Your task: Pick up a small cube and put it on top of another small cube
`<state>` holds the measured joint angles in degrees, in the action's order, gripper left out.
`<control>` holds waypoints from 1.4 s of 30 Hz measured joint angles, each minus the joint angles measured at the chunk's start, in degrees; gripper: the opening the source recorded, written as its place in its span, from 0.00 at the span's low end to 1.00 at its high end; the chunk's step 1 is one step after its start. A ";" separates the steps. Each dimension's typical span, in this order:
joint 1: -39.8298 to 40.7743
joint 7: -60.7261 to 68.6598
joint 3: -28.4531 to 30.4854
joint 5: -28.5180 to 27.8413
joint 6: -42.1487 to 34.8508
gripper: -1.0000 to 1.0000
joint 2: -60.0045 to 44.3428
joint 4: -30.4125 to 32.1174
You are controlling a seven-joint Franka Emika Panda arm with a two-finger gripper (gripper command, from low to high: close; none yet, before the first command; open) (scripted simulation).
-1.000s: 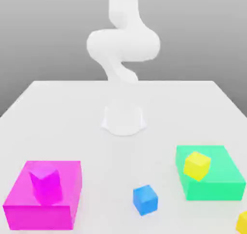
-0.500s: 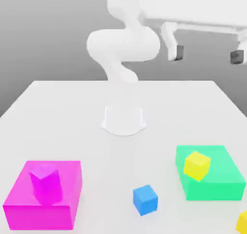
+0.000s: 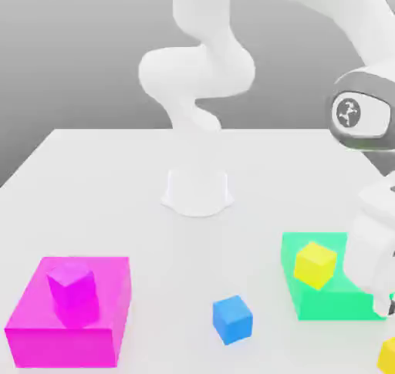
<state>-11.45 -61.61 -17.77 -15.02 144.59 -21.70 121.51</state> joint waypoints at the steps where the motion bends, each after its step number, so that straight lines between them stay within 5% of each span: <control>1: -0.68 -0.21 -0.22 -0.05 0.46 0.50 -1.97 -0.29; 6: -4.42 -2.29 2.47 -2.55 6.22 0.50 -12.15 -2.44; 7: -4.85 -2.66 3.00 -3.08 7.21 0.00 -13.43 -2.74; 18: -2.85 -0.08 0.31 0.09 2.11 0.00 -6.25 -0.74; 27: 1.45 16.38 -2.89 2.80 -2.19 0.00 11.22 12.79; 37: -0.86 44.84 0.16 18.79 -5.29 0.00 32.87 28.81; 42: -1.14 46.91 0.53 18.55 3.34 0.00 28.01 32.57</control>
<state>-12.59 -14.70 -17.24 3.53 147.93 6.31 154.08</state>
